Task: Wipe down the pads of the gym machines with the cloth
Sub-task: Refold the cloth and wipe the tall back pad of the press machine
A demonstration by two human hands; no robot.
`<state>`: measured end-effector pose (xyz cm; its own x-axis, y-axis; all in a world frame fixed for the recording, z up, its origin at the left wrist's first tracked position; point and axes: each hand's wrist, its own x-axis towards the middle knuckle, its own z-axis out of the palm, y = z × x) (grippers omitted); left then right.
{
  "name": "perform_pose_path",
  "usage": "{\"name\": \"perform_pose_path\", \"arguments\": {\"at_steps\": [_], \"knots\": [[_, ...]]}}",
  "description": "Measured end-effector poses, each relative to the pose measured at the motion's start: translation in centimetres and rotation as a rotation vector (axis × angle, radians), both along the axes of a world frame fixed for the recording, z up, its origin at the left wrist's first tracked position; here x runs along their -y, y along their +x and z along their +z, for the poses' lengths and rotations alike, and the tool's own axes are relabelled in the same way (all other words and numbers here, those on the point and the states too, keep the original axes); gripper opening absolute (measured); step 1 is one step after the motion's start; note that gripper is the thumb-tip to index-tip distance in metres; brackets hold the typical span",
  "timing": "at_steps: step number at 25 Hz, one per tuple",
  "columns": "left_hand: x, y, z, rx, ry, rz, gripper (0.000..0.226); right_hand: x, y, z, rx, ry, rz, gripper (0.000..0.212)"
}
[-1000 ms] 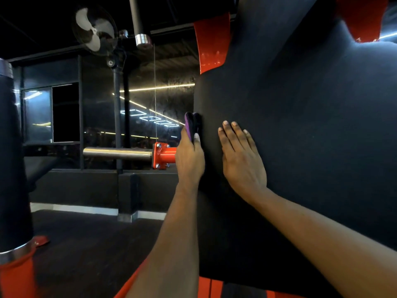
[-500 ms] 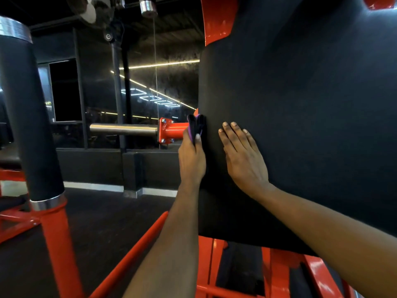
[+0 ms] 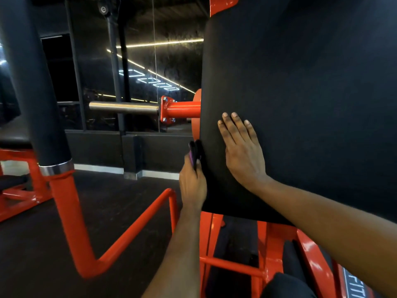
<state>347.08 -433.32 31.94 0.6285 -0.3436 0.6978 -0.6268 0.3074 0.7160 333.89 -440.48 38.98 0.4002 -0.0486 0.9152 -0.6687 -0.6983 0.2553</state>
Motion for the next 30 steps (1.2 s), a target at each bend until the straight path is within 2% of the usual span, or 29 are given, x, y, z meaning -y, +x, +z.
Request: {"name": "perform_pose_path", "arguments": {"at_steps": [3, 7, 11, 13, 15, 18, 21, 23, 26, 28, 30], "knots": [[0.8, 0.1, 3.5, 0.097, -0.087, -0.032, 0.038, 0.6, -0.5, -2.8, -0.01, -0.02, -0.002, 0.06], [1.9, 0.3, -4.3, -0.073, -0.015, 0.058, 0.053, 1.3, 0.0, -3.2, -0.011, -0.052, -0.047, 0.061], [-0.8, -1.0, -9.9, -0.104, 0.086, 0.06, 0.039, 1.0, 0.0, -3.5, -0.009, -0.036, -0.047, 0.062], [-1.3, -0.7, -8.3, -0.072, 0.11, 0.077, 0.03, 0.8, 0.0, -3.4, -0.002, -0.023, -0.042, 0.063], [-0.9, -0.1, -5.4, -0.031, 0.055, 0.063, 0.034, 0.8, 0.0, -3.4, -0.022, -0.013, -0.037, 0.063], [0.3, -0.8, -3.1, -0.063, -0.017, 0.043, 0.035, 0.9, 0.1, -3.4, -0.017, -0.029, -0.05, 0.061], [0.0, -2.1, -6.7, -0.194, 0.027, 0.107, 0.045, 1.0, -0.1, -3.6, -0.051, -0.021, -0.075, 0.061], [-1.2, -1.9, -9.3, -0.21, 0.124, 0.082, 0.044, 0.8, 0.0, -3.2, -0.044, -0.01, -0.066, 0.059], [-3.5, -0.7, -11.1, -0.146, 0.175, -0.021, 0.032, -0.6, -0.2, -2.9, 0.019, 0.104, 0.086, 0.053], [-5.1, -0.2, -10.2, -0.131, 0.121, -0.027, 0.038, -2.6, -1.1, -5.0, 0.238, 0.271, 0.368, 0.042], [-6.7, -0.1, -9.1, -0.065, 0.076, -0.025, 0.036, -4.7, -1.9, -9.8, 0.501, 0.573, 0.612, 0.028]]}}
